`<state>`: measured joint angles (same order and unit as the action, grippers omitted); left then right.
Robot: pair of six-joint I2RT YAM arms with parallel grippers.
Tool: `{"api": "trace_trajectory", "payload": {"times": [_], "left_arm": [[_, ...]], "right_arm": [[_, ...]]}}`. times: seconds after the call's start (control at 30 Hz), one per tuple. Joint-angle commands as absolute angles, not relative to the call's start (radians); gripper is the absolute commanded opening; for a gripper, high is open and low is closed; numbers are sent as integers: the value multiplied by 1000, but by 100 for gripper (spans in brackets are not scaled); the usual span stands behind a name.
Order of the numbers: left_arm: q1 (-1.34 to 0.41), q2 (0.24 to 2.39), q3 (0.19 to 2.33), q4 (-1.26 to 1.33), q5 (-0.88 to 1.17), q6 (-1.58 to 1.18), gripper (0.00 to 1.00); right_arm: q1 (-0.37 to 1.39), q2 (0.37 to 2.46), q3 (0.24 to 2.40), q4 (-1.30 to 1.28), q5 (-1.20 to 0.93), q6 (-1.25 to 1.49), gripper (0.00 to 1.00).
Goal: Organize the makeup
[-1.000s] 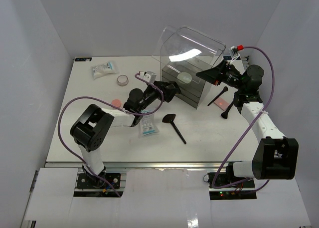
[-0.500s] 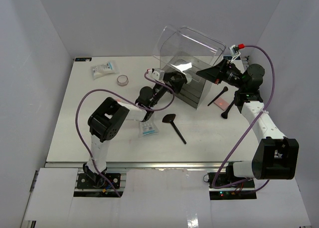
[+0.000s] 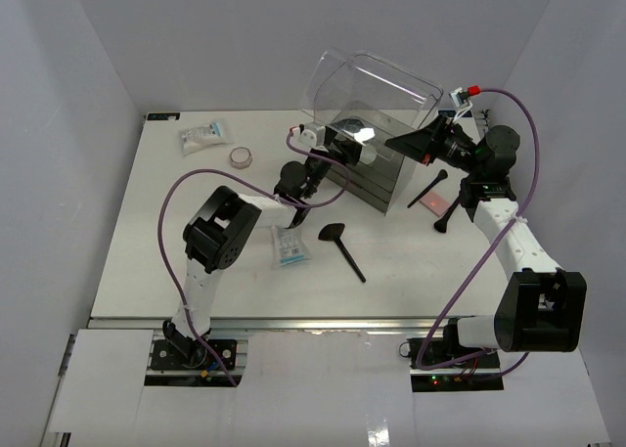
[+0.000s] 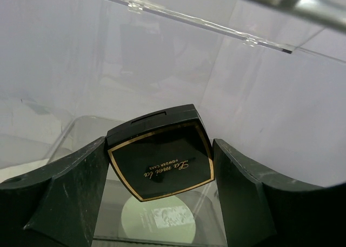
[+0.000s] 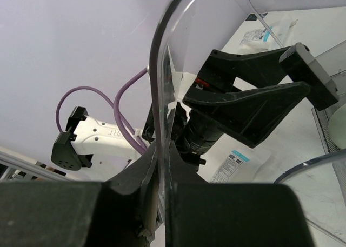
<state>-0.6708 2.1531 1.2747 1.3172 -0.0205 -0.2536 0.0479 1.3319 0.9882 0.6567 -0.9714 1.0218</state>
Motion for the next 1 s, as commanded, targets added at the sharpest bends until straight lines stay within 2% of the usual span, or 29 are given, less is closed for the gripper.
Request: {"api": "trace_trajectory", "payload": {"times": [0.0, 0.13, 0.17, 0.2, 0.23, 0.57, 0.97], "left_arm": [[-672, 2170, 1330, 1313, -62, -210, 46], [-670, 2176, 1337, 1266, -83, -199, 70], [-671, 2174, 1336, 1258, -83, -195, 79], [-672, 2170, 1334, 1251, -84, -195, 93], [-672, 2165, 1331, 1247, -83, -195, 98], [-672, 2061, 1227, 1246, -82, -188, 98], [-672, 1790, 929, 1243, -57, -168, 98]], "right_arm": [[55, 1305, 1034, 758, -1015, 1037, 8], [54, 1305, 1029, 756, -1015, 1033, 8], [55, 1305, 1029, 756, -1015, 1032, 8], [55, 1305, 1028, 757, -1014, 1032, 8], [55, 1305, 1027, 756, -1014, 1032, 8], [54, 1293, 1022, 741, -1012, 1020, 8], [55, 1285, 1024, 696, -1008, 978, 8]]}}
